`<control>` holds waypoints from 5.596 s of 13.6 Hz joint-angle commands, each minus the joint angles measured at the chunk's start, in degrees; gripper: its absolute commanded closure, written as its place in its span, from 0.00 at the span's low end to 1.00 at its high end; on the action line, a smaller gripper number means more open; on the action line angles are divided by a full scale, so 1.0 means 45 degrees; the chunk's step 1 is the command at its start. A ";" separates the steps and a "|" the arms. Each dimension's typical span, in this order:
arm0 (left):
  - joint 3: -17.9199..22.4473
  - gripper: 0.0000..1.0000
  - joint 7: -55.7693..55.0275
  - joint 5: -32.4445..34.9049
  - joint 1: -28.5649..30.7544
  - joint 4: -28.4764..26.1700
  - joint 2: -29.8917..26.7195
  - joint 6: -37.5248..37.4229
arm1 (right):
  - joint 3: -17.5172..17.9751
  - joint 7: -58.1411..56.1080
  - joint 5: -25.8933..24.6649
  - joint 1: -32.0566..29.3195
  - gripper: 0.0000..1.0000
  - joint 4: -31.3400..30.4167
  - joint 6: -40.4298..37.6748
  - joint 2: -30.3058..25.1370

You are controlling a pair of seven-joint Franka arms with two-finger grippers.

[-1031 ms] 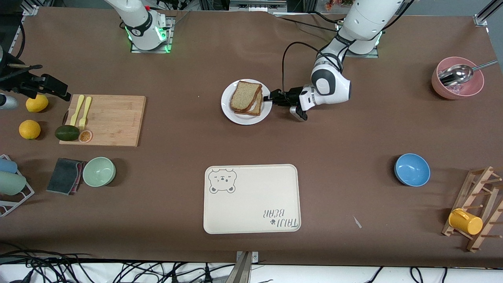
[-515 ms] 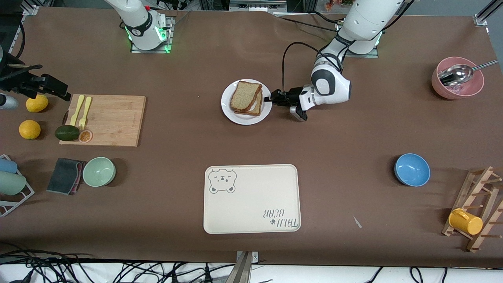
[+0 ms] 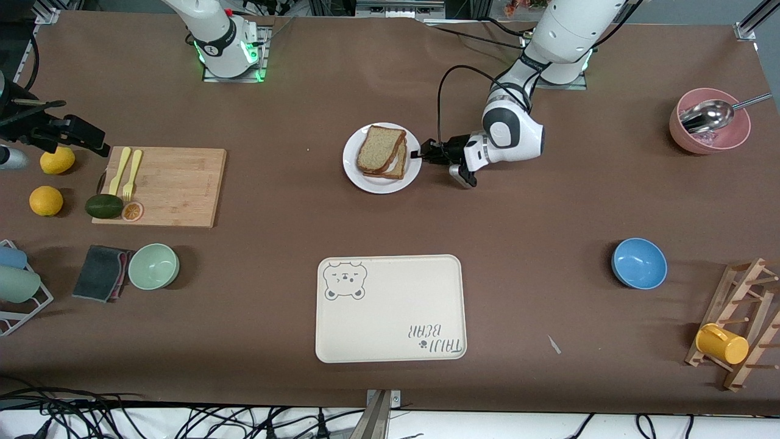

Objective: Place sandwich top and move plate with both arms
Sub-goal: 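Slide the white plate with the left gripper onto the bear tray, then hold the plate on the tray and release it with the left gripper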

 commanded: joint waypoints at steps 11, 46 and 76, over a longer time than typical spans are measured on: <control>-0.0043 1.00 0.0787 -0.0623 0.0097 0.0106 0.0005 0.0153 | 0.0022 0.0025 0.0185 -0.0032 0.00 0.0307 -0.0258 0.0055; 0.2045 1.00 -0.7396 0.2619 0.0839 1.0160 0.4240 0.1149 | 0.0022 0.0025 0.0185 -0.0032 0.00 0.0307 -0.0277 0.0055; 0.2809 0.24 -0.7787 0.3557 0.0448 1.2567 0.6040 0.1617 | 0.0022 0.0025 0.0185 -0.0032 0.00 0.0307 -0.0277 0.0055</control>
